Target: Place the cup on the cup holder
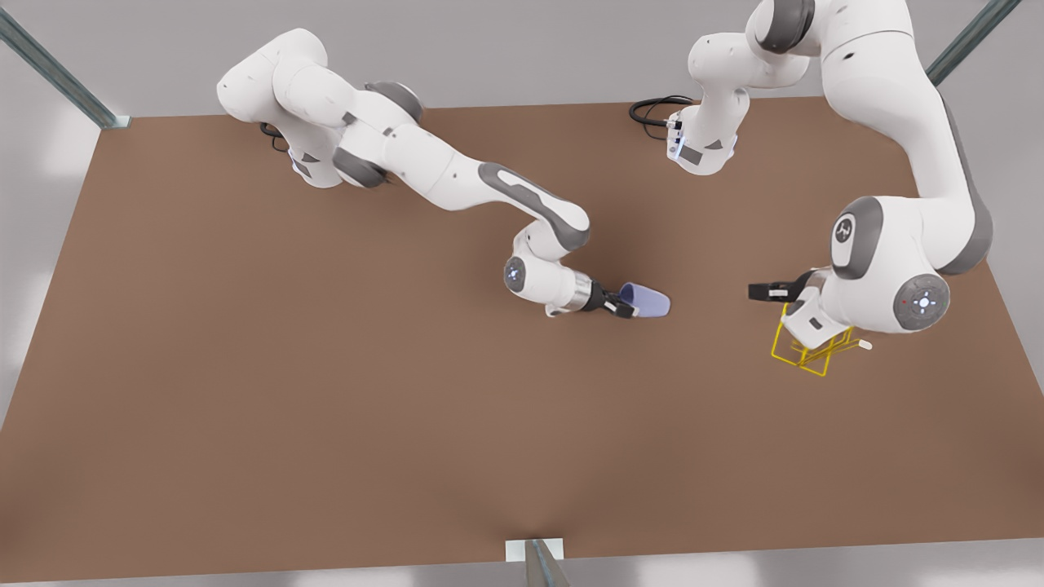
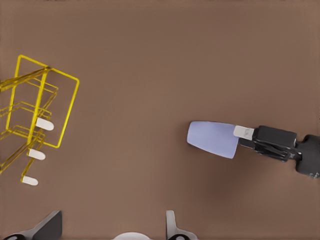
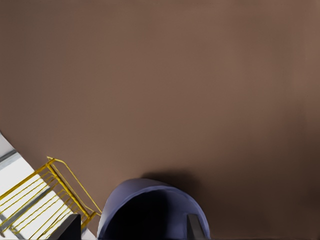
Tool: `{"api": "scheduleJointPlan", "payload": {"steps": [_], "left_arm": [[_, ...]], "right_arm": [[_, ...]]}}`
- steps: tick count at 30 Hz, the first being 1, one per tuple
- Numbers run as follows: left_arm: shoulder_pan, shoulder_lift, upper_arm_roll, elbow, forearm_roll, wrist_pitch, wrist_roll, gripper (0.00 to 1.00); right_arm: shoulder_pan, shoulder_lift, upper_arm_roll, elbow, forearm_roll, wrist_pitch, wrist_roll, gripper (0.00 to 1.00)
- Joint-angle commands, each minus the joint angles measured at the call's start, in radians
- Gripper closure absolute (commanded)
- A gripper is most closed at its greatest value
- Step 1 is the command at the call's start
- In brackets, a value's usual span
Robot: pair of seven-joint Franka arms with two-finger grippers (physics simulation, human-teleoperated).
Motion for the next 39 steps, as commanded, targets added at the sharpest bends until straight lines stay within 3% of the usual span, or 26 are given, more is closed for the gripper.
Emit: {"api": "scheduleJointPlan", "payload": {"steps": [1,4,6,7,8,10,12,14,16,19,20,25,27,39], "left_arm": [[-0.006,-0.013,-0.004,0.021,0.022,-0.007,-0.003,0.0],[-0.051,-0.025,-0.005,0.022,0.074,0.002,-0.078,0.0],[-0.072,-0.053,-0.037,-0.01,0.086,0.008,-0.326,0.0],[-0.072,-0.056,-0.093,-0.08,0.086,0.099,-0.577,0.0],[-0.072,-0.07,-0.125,-0.177,0.072,0.24,-0.993,0.0],[-0.083,-0.132,-0.163,-0.459,0.037,0.663,-1.489,0.0],[-0.094,-0.142,-0.183,-0.558,-0.02,0.835,-1.78,0.0],[-0.1,-0.143,-0.185,-0.613,-0.017,0.967,-2.135,0.0],[-0.1,-0.143,-0.185,-0.613,-0.023,1.012,-2.414,0.0],[-0.1,-0.136,-0.185,-0.692,-0.034,1.133,-2.497,0.0],[-0.1,-0.14,-0.185,-0.768,-0.034,1.22,-2.495,0.0],[-0.1,-0.142,-0.214,-0.818,-0.139,1.226,-2.502,0.0],[-0.1,-0.131,-0.255,-0.854,-0.156,1.364,-2.5,0.0],[-0.101,-0.05,-0.257,-0.857,-0.144,1.348,-2.468,0.0]], "right_arm": [[-0.042,-0.082,0.002,-0.094,0.004,-0.047,-0.05,0.16],[-0.088,-0.168,0.001,-0.08,0.005,-0.084,0.016,0.16],[-0.156,-0.243,-0.013,-0.097,-0.01,-0.088,0.045,0.12],[-0.185,-0.344,-0.13,-0.193,-0.169,-0.217,0.034,0.12],[-0.278,-0.451,-0.231,-0.181,-0.396,-0.625,-0.031,0.04],[-0.587,-0.623,-0.254,-0.161,-0.593,-1.127,-0.551,0.02],[-0.727,-0.795,-0.283,-0.193,-0.837,-1.314,-0.716,0.0],[-0.813,-1.058,-0.283,-0.509,-0.883,-1.218,-0.72,0.0],[-0.808,-1.068,-0.289,-0.555,-0.88,-1.174,-0.826,0.0],[-0.806,-0.963,-0.279,-0.417,-0.872,-1.25,-0.887,0.0],[-0.813,-0.956,-0.28,-0.411,-0.87,-1.262,-0.884,0.0],[-0.805,-0.939,-0.275,-0.371,-0.88,-1.263,-0.874,0.0],[-0.806,-0.939,-0.277,-0.377,-0.881,-1.253,-0.872,0.0],[-0.814,-0.926,-0.277,-0.373,-0.874,-1.259,-0.881,0.0]]}}
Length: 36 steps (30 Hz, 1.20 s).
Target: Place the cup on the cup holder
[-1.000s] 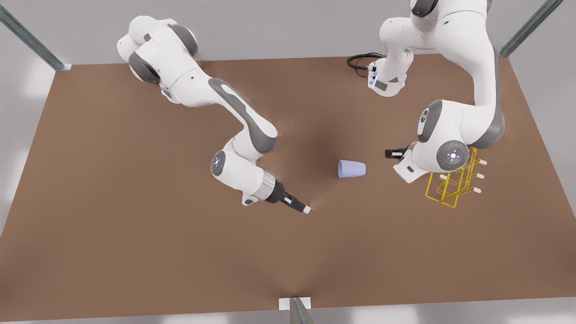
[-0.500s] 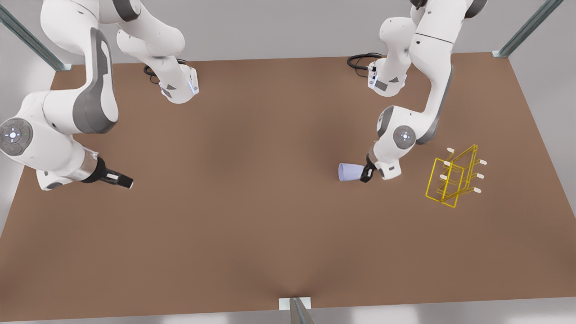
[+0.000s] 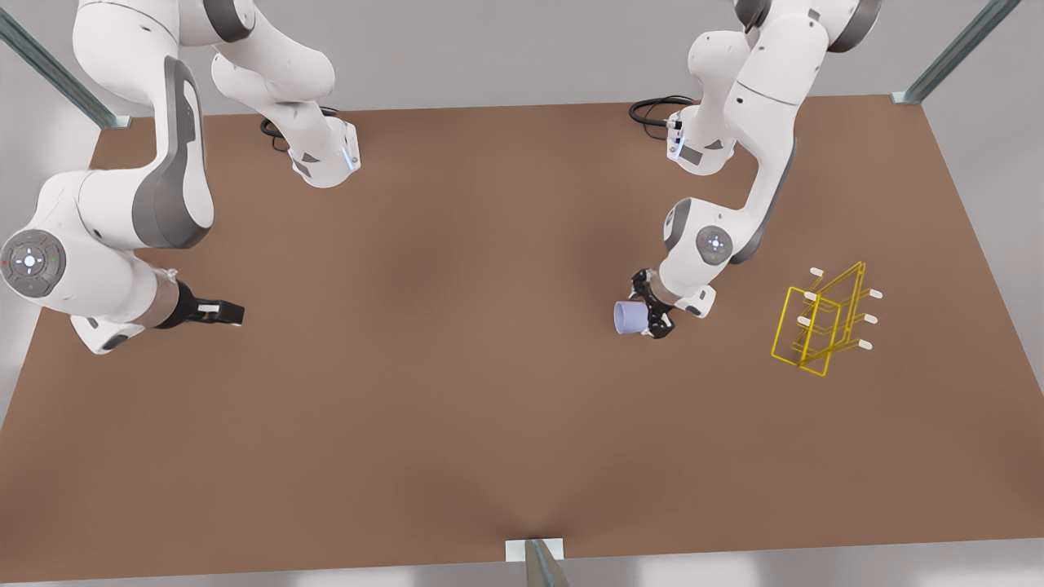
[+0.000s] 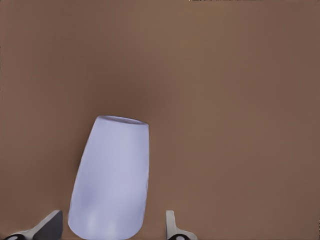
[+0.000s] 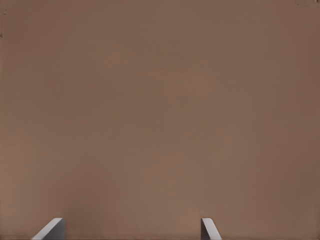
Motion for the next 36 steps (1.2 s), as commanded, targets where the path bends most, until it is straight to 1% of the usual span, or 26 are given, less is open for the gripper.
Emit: {"api": "scheduleJointPlan", "payload": {"steps": [1,5,6,9,16,36], "left_arm": [[0.0,0.001,0.0,0.001,0.001,0.019,-0.424,0.0],[0.014,-0.005,0.001,-0.002,0.001,0.016,-0.243,0.0],[0.014,-0.003,0.001,-0.003,0.001,0.003,-0.13,0.0],[0.014,-0.003,0.001,-0.006,0.001,-0.07,-0.008,0.0],[0.042,0.014,0.006,0.001,0.0,-0.032,0.03,0.0],[0.028,0.124,0.001,0.001,0.001,0.042,0.044,0.0]], "right_arm": [[-0.004,0.002,0.0,0.002,0.004,-0.01,-0.184,0.0],[0.004,0.011,-0.002,0.004,-0.002,0.001,-0.17,0.0],[0.002,0.011,-0.002,0.004,-0.001,0.001,-0.17,0.0],[0.002,0.012,-0.002,0.004,-0.002,0.016,-0.172,0.0],[0.001,0.014,-0.005,0.002,-0.001,0.017,-0.172,0.0],[-0.008,0.019,-0.006,0.002,-0.001,0.017,-0.178,0.0]]}}
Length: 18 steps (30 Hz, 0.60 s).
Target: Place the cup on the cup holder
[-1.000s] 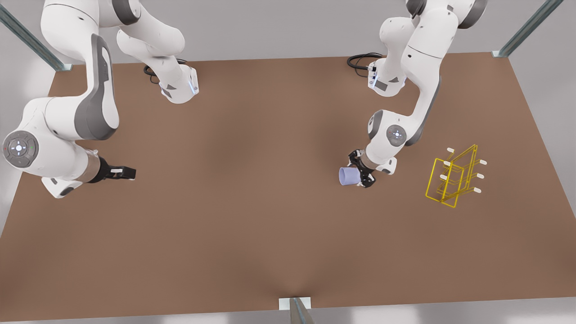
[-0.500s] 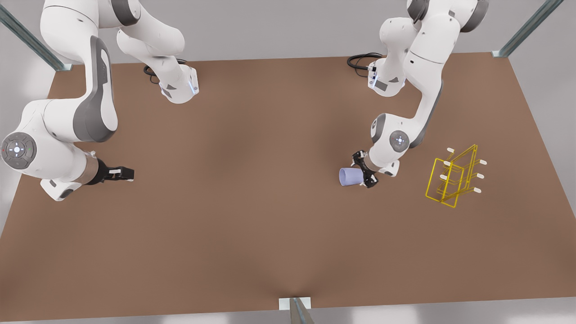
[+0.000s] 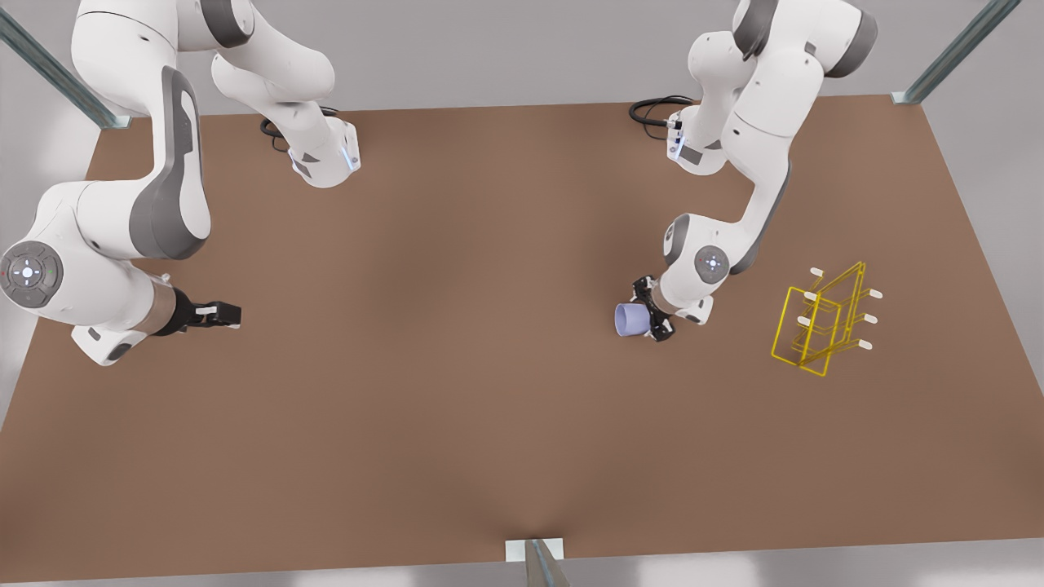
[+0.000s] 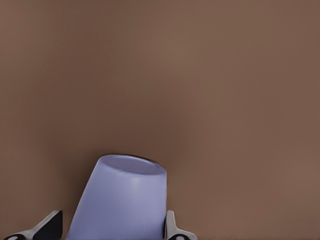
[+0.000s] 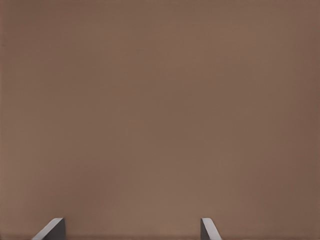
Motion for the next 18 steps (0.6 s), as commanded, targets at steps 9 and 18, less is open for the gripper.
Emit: {"api": "scheduleJointPlan", "payload": {"steps": [9,18], "left_arm": [[-0.011,0.029,0.0,0.01,-0.001,0.011,0.031,0.0],[-0.006,-0.037,0.034,0.22,-0.001,-0.381,0.025,0.29]], "right_arm": [[-0.001,0.005,-0.001,0.002,0.005,0.0,-0.031,0.0],[-0.001,0.005,-0.001,0.002,0.005,-0.002,-0.031,0.0]]}}
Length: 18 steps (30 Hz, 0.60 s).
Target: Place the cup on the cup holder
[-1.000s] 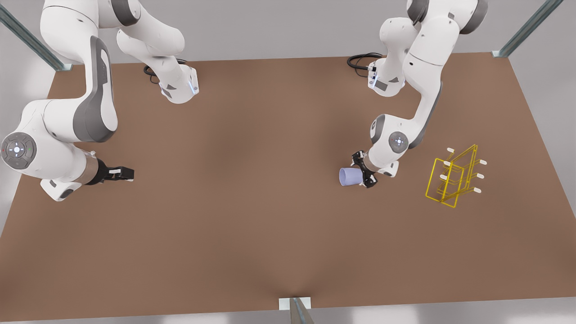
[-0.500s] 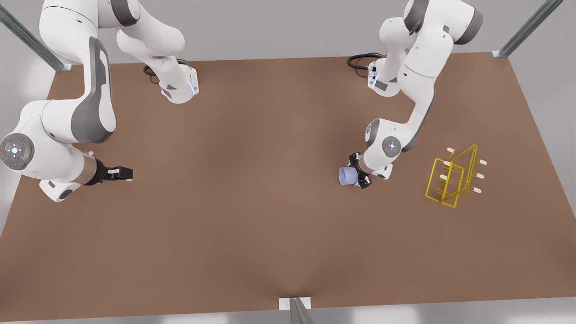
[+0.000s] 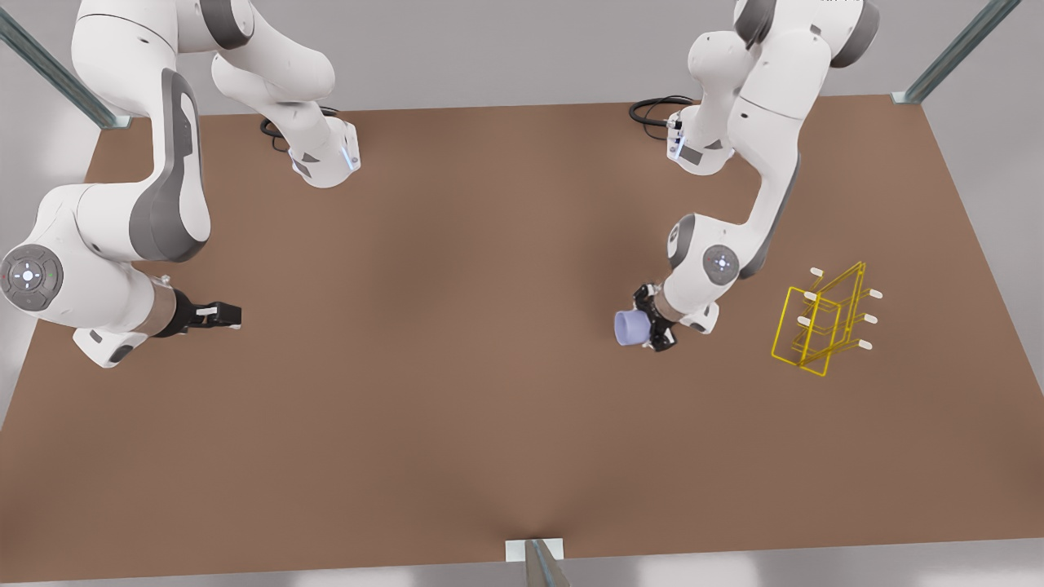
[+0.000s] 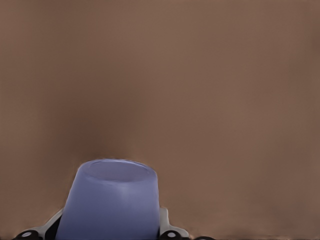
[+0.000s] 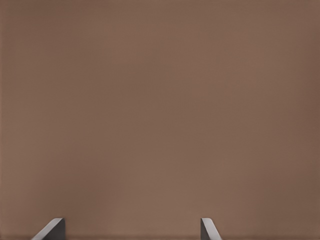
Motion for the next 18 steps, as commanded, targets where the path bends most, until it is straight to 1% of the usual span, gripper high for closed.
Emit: {"api": "scheduleJointPlan", "payload": {"steps": [1,2,3,5,6,7,8,9,10,11,13,14,15,17,18], "left_arm": [[0.002,0.008,0.031,0.071,0.025,-0.283,0.002,0.29],[0.002,0.006,0.04,0.09,0.109,-0.339,-0.012,0.29],[0.002,0.006,0.065,0.14,0.175,-0.41,-0.02,0.29],[-0.008,-0.018,0.104,0.144,0.256,-0.467,-0.024,0.29],[-0.174,-0.025,0.285,0.144,0.293,-0.491,-0.023,0.29],[-0.371,-0.011,0.503,0.144,0.295,-0.493,-0.01,0.29],[-0.588,0.024,0.741,0.14,0.295,-0.491,-0.007,0.29],[-0.772,0.078,0.925,0.125,0.301,-0.488,-0.009,0.29],[-0.98,0.133,1.13,0.075,0.368,-0.473,-0.018,0.29],[-1.076,0.172,1.219,0.056,0.378,-0.473,-0.013,0.29],[-1.274,0.227,1.362,0.044,0.378,-0.547,-0.01,0.29],[-1.324,0.259,1.405,0.042,0.379,-0.571,-0.006,0.29],[-1.369,0.285,1.436,0.013,0.451,-0.56,-0.027,0.29],[-1.38,0.394,1.506,0.01,0.595,-0.55,-0.01,0.29],[-1.386,0.44,1.522,0.01,0.6,-0.55,-0.001,0.29]], "right_arm": [[0.0,-0.001,0.0,0.0,0.001,0.0,-0.012,0.0],[0.0,-0.001,0.0,0.0,0.001,0.0,-0.012,0.0],[0.0,-0.001,0.0,0.0,0.001,0.0,-0.012,0.0],[0.0,-0.001,0.0,0.0,0.001,0.0,-0.012,0.0],[0.0,-0.001,0.0,0.0,0.001,0.0,-0.012,0.0],[0.0,-0.001,0.0,0.0,0.001,0.0,-0.012,0.0],[0.0,-0.001,0.0,0.0,0.002,0.0,-0.012,0.0],[0.0,-0.001,0.0,0.0,0.001,0.0,-0.012,0.0],[0.0,-0.001,0.0,0.0,0.001,0.0,-0.012,0.0],[0.0,-0.001,0.0,0.0,0.002,0.0,-0.012,0.0],[0.0,-0.001,0.0,0.0,0.002,-0.001,-0.012,0.0],[0.0,0.0,0.0,0.0,0.002,0.0,-0.012,0.0],[0.0,0.0,0.0,0.0,0.002,0.0,-0.012,0.0],[0.0,0.0,0.0,0.0,0.002,0.0,-0.012,0.0],[0.0,0.0,0.0,0.0,0.002,0.0,-0.012,0.0]]}}
